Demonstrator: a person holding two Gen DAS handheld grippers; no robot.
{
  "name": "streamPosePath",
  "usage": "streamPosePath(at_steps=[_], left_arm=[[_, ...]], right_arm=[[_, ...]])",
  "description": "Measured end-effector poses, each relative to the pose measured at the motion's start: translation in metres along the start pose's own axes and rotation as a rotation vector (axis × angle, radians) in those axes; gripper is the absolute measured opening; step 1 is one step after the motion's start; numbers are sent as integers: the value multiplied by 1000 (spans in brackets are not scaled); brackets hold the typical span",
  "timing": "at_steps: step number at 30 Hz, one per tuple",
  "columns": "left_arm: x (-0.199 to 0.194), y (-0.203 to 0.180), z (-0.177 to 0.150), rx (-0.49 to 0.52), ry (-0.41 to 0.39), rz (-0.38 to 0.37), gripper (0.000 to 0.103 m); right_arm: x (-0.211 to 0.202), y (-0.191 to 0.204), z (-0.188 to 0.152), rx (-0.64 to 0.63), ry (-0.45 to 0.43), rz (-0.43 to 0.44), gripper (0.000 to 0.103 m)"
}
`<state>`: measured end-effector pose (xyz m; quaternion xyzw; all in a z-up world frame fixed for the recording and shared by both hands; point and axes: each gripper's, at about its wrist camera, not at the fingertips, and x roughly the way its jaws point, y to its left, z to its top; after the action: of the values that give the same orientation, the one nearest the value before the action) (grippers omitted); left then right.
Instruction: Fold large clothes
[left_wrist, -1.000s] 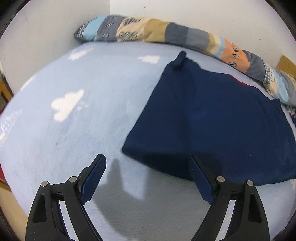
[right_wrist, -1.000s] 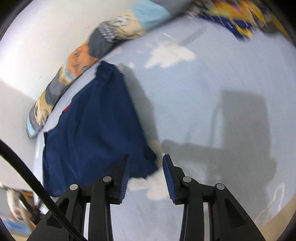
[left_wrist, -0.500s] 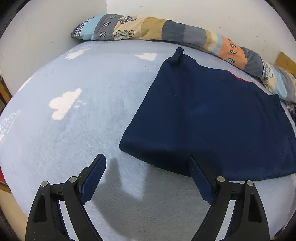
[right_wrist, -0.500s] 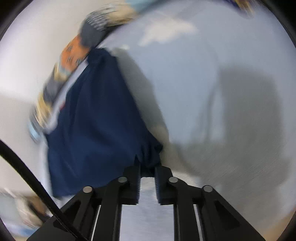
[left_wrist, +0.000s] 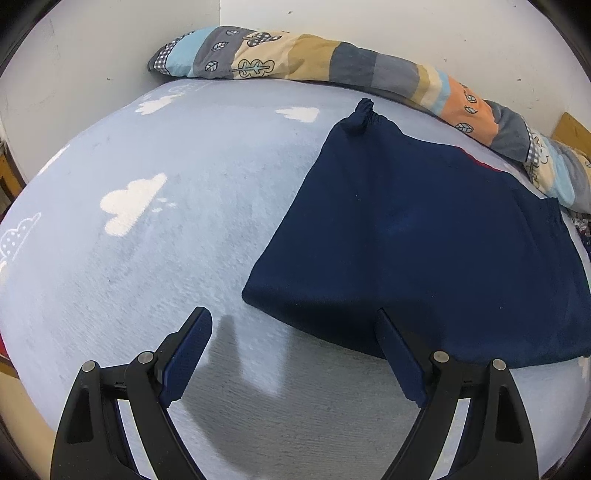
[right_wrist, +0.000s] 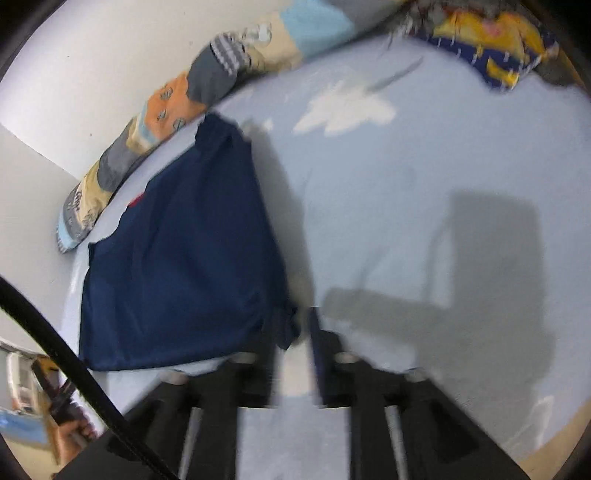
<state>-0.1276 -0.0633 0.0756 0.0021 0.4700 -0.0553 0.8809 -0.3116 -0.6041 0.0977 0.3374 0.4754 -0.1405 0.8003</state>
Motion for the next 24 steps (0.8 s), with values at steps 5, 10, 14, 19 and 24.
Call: streamPosePath(at_steps=[5, 10, 14, 19, 24], left_arm=[[1, 2, 0, -12, 5, -11, 89], [-1, 5, 0, -26, 3, -15, 89], [-1, 7, 2, -34, 2, -20, 89], [-1, 27, 7, -151, 38, -106, 89], [0, 63, 6, -349, 90, -247, 89]], right_arm=[[21, 2, -3, -17, 58, 66, 30], [10, 20, 1, -139, -10, -247, 0], [-16, 19, 3, -104, -96, -236, 0], [-14, 6, -4, 39, -38, -67, 3], [-8, -12, -11, 263, -9, 87, 47]])
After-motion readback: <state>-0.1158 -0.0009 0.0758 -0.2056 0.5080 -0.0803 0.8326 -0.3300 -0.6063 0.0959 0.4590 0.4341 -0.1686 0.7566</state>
